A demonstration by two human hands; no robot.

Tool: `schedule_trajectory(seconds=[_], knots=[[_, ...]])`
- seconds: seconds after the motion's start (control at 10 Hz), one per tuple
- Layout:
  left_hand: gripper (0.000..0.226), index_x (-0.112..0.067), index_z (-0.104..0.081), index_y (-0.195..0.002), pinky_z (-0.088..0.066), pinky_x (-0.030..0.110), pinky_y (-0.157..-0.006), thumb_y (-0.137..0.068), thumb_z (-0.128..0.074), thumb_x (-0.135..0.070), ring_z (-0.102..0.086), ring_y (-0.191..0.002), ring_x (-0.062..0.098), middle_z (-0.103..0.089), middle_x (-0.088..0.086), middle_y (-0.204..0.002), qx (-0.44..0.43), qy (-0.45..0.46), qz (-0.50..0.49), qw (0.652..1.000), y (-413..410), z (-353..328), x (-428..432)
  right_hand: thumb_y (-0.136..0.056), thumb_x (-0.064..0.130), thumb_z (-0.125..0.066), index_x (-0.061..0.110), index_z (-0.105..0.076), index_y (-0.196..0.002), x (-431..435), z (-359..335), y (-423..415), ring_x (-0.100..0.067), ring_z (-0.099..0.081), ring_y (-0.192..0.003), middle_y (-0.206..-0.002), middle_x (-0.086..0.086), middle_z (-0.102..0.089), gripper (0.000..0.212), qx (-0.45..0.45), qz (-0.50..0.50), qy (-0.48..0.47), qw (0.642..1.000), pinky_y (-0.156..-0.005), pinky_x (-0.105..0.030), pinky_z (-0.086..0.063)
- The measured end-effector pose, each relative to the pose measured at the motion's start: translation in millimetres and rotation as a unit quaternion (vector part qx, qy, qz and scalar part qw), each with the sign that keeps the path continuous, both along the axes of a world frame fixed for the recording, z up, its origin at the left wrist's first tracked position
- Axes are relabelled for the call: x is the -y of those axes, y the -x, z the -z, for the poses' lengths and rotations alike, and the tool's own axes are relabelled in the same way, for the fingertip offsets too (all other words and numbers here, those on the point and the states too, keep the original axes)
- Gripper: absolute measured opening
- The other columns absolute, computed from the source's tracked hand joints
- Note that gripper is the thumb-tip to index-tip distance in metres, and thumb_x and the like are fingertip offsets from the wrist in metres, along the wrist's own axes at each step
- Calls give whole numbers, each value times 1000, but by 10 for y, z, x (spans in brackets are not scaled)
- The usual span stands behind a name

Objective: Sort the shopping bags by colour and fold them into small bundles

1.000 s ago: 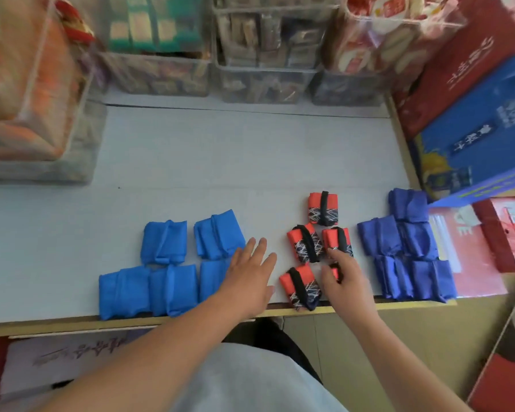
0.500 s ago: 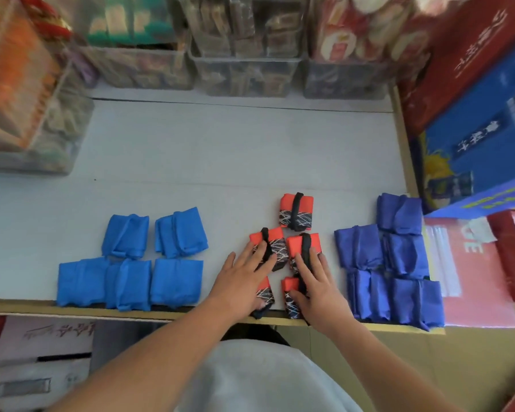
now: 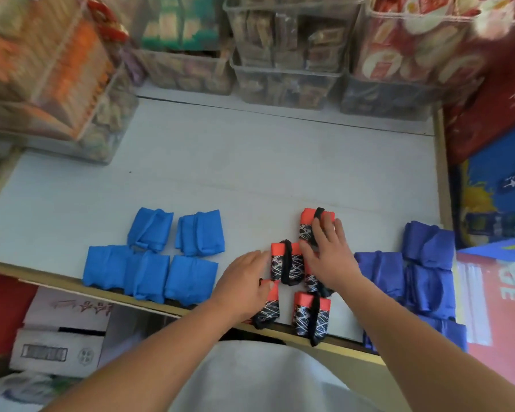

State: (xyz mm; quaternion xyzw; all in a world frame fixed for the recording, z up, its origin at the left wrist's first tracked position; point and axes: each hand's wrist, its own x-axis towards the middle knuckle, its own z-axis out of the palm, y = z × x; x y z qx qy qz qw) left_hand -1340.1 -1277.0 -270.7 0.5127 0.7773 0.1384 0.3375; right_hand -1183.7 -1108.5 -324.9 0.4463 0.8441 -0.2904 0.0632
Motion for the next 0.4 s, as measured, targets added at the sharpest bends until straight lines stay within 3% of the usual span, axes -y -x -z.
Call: schedule_trajectory(seconds=[0.1,0.2,0.3,0.4], knots=[[57,-15,-36,-155,-27,29,-115,-102,-56,-26,-35,-143,22,-43,7,-155,4,16,-29,999,39,-66,53,-104,56,-37,17,-1,-164,39,43,102,-21,15,-157,-171,-2,11,80,11,-24,26,999,-128,-37,2],[63,-16,-29,-159,-22,30,-120,-104,-54,-33,-28,-149,22,-32,5,-163,-1,41,-36,998,113,-15,121,-104,56,-40,19,-9,-164,71,63,115,-21,8,-158,-172,-2,3,77,6,-23,2,1000,-128,-38,-4],[66,-20,-25,-161,-21,33,-124,-104,-53,-37,-22,-153,20,-25,4,-167,23,55,-54,997,187,59,191,-102,49,-49,12,-40,-155,91,-18,124,-32,-18,-155,-166,-12,-27,65,-54,-17,-58,997,-125,-49,-22],[66,-21,-23,-161,-19,32,-125,-104,-53,-37,-20,-154,18,-22,3,-168,34,65,-57,996,276,26,266,-99,42,-56,9,-61,-139,223,-176,177,-33,-44,-142,-151,-13,-52,52,-133,-8,-71,989,-115,-45,-37]])
